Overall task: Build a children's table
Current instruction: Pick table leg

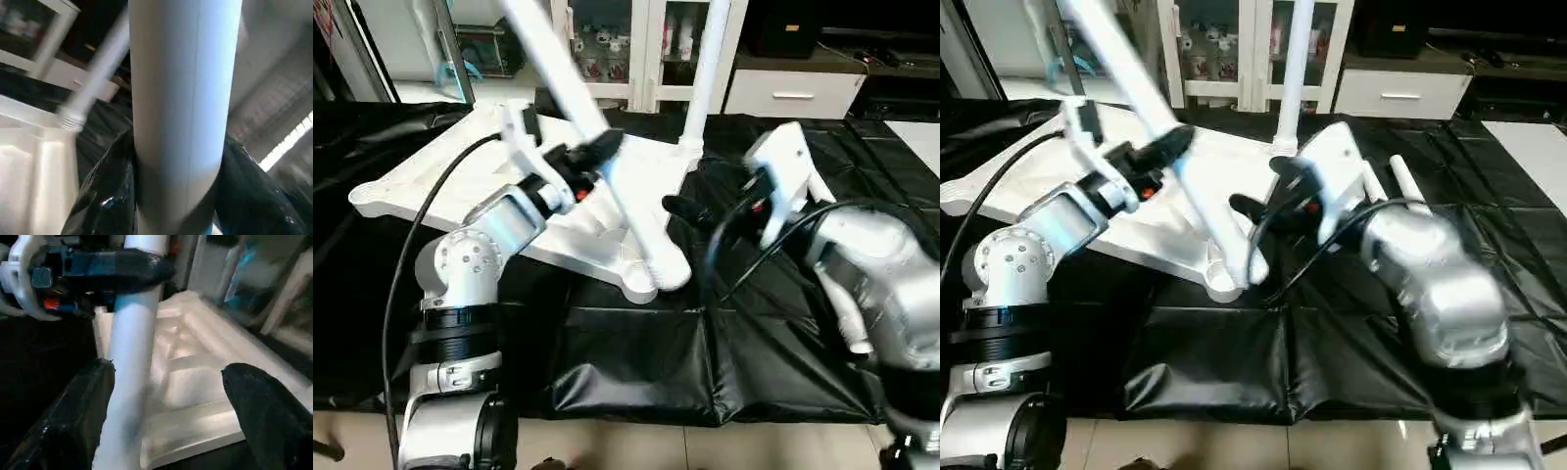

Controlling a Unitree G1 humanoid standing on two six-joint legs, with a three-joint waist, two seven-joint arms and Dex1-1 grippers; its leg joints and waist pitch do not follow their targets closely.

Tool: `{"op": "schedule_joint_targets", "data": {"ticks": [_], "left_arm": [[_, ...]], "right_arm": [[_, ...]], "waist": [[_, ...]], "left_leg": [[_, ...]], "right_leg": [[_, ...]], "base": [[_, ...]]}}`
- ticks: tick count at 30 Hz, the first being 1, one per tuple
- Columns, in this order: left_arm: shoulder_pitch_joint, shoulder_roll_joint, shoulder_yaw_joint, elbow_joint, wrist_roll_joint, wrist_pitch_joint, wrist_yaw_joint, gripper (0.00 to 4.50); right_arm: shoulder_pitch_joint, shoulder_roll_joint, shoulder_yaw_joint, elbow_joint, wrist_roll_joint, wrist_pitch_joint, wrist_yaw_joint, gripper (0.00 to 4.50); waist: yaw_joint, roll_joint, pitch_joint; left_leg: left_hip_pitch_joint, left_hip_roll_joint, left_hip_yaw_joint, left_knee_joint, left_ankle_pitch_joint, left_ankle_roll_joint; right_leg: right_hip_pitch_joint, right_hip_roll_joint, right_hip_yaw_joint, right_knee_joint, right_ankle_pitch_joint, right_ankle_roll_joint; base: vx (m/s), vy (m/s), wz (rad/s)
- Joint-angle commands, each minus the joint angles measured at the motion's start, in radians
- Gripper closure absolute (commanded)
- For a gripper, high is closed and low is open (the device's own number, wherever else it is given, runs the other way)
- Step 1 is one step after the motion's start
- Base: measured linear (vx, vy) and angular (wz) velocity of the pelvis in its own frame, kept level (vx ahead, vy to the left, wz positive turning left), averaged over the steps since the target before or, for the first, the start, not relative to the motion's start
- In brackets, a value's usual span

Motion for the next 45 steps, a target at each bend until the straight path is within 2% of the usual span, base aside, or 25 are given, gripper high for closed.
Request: {"op": "schedule_joint_targets", "data": {"ticks": [1, 2, 3, 4, 6, 8, 10, 15, 18, 19, 24, 25, 27, 28, 38, 45], "left_arm": [[-0.018, 0.018, -0.062, -0.054, -0.015, 0.039, -0.061, 2.71], [-0.018, 0.018, -0.062, -0.054, -0.015, 0.039, -0.061, 2.71], [-0.021, 0.019, -0.072, -0.058, -0.014, 0.040, -0.070, 2.71], [-0.024, 0.018, -0.083, -0.066, -0.018, 0.045, -0.079, 2.71], [-0.030, 0.018, -0.097, -0.072, -0.024, 0.051, -0.094, 2.71], [-0.037, 0.017, -0.124, -0.078, -0.023, 0.054, -0.122, 2.71], [-0.042, 0.021, -0.146, -0.077, -0.011, 0.047, -0.141, 2.71], [-0.049, 0.032, -0.173, -0.083, -0.007, 0.044, -0.176, 2.71], [-0.055, 0.030, -0.175, -0.083, -0.008, 0.041, -0.178, 2.71], [-0.057, 0.029, -0.175, -0.083, -0.009, 0.040, -0.177, 2.71], [-0.060, 0.032, -0.181, -0.085, 0.001, 0.036, -0.172, 2.71], [-0.060, 0.031, -0.181, -0.086, 0.001, 0.035, -0.171, 2.71], [-0.061, 0.030, -0.179, -0.086, 0.000, 0.036, -0.167, 2.71], [-0.062, 0.030, -0.175, -0.087, -0.002, 0.037, -0.164, 2.71], [-0.053, 0.054, -0.206, -0.120, -0.011, 0.044, -0.224, 2.71], [-0.049, 0.052, -0.227, -0.141, -0.009, 0.041, -0.236, 2.71]], "right_arm": [[-0.014, -0.032, -0.028, 0.048, 0.105, 0.104, 0.098, 0.68], [-0.014, -0.032, -0.028, 0.048, 0.105, 0.104, 0.098, 0.68], [-0.016, -0.036, -0.028, 0.060, 0.118, 0.116, 0.112, 0.68], [-0.021, -0.036, -0.032, 0.080, 0.142, 0.134, 0.133, 0.68], [-0.031, -0.034, -0.027, 0.117, 0.152, 0.148, 0.157, 0.40], [-0.036, -0.045, 0.022, 0.158, 0.119, 0.131, 0.193, 0.33], [-0.041, -0.056, 0.047, 0.170, 0.107, 0.126, 0.200, 0.06], [-0.058, -0.089, 0.103, 0.183, 0.088, 0.146, 0.207, 0.00], [-0.062, -0.083, 0.111, 0.177, 0.103, 0.159, 0.222, 0.00], [-0.063, -0.082, 0.114, 0.176, 0.103, 0.163, 0.222, 0.00], [-0.061, -0.086, 0.134, 0.161, 0.109, 0.166, 0.237, 0.00], [-0.059, -0.089, 0.136, 0.160, 0.109, 0.165, 0.238, 0.00], [-0.058, -0.094, 0.142, 0.161, 0.107, 0.159, 0.238, 0.00], [-0.055, -0.099, 0.147, 0.160, 0.104, 0.153, 0.238, 0.00], [-0.053, -0.098, 0.160, 0.177, 0.108, 0.158, 0.252, 0.00], [-0.049, -0.093, 0.178, 0.187, 0.120, 0.175, 0.266, 0.72]], "waist": [[0.001, -0.003, -0.072], [0.005, -0.003, -0.075], [0.004, -0.014, -0.074], [0.006, -0.010, -0.075], [0.006, -0.010, -0.075], [0.008, -0.015, -0.074], [0.009, -0.020, -0.073], [0.010, -0.021, -0.074], [0.010, -0.020, -0.073], [0.011, -0.017, -0.074], [0.011, -0.019, -0.074], [0.010, -0.024, -0.073], [0.013, -0.020, -0.075], [0.012, -0.023, -0.074], [0.013, -0.024, -0.073], [0.013, -0.026, -0.072]], "left_leg": [[0.011, 0.027, -0.005, -0.063, -0.099, 0.043], [0.011, 0.027, -0.005, -0.061, -0.087, 0.046], [0.010, 0.027, -0.003, -0.061, -0.083, 0.049], [0.007, 0.026, -0.003, -0.059, -0.061, 0.052], [0.007, 0.025, -0.003, -0.058, -0.063, 0.051], [0.008, 0.026, -0.002, -0.059, -0.067, 0.045], [0.007, 0.026, -0.002, -0.060, -0.071, 0.037], [0.007, 0.026, -0.003, -0.059, -0.055, 0.035], [0.006, 0.026, -0.003, -0.059, -0.063, 0.039], [0.006, 0.026, -0.003, -0.059, -0.063, 0.038], [0.006, 0.027, -0.003, -0.059, -0.068, 0.035], [0.006, 0.027, -0.003, -0.060, -0.067, 0.036], [0.007, 0.027, -0.003, -0.059, -0.058, 0.036], [0.006, 0.027, -0.003, -0.059, -0.056, 0.037], [0.006, 0.028, -0.002, -0.060, -0.060, 0.034], [0.006, 0.028, -0.002, -0.060, -0.066, 0.034]], "right_leg": [[0.060, -0.044, 0.041, -0.059, -0.094, -0.234], [0.061, -0.045, 0.040, -0.056, -0.079, -0.240], [0.060, -0.044, 0.040, -0.058, -0.076, -0.242], [0.061, -0.045, 0.040, -0.054, -0.064, -0.247], [0.061, -0.046, 0.039, -0.055, -0.078, -0.247], [0.059, -0.047, 0.039, -0.058, -0.099, -0.245], [0.060, -0.047, 0.039, -0.061, -0.127, -0.232], [0.060, -0.048, 0.039, -0.057, -0.117, -0.227], [0.060, -0.049, 0.039, -0.059, -0.126, -0.224], [0.060, -0.049, 0.039, -0.058, -0.127, -0.224], [0.060, -0.049, 0.039, -0.059, -0.131, -0.225], [0.060, -0.048, 0.039, -0.060, -0.131, -0.223], [0.059, -0.049, 0.039, -0.057, -0.124, -0.224], [0.059, -0.048, 0.039, -0.058, -0.120, -0.225], [0.058, -0.049, 0.039, -0.058, -0.133, -0.223], [0.058, -0.050, 0.039, -0.059, -0.145, -0.221]], "base": [[0.000, 0.000, 0.00], [0.000, 0.000, 0.00], [0.000, 0.000, 0.00], [0.000, 0.000, 0.00], [0.000, 0.000, 0.00], [0.000, 0.000, 0.00], [0.000, 0.000, 0.00], [0.000, 0.000, 0.00], [0.000, 0.000, 0.00], [0.000, 0.000, 0.00], [0.000, 0.000, 0.00], [0.000, 0.000, 0.00], [0.000, 0.000, 0.00], [0.000, 0.000, 0.00], [0.000, 0.000, 0.00], [0.000, 0.000, 0.00]]}}
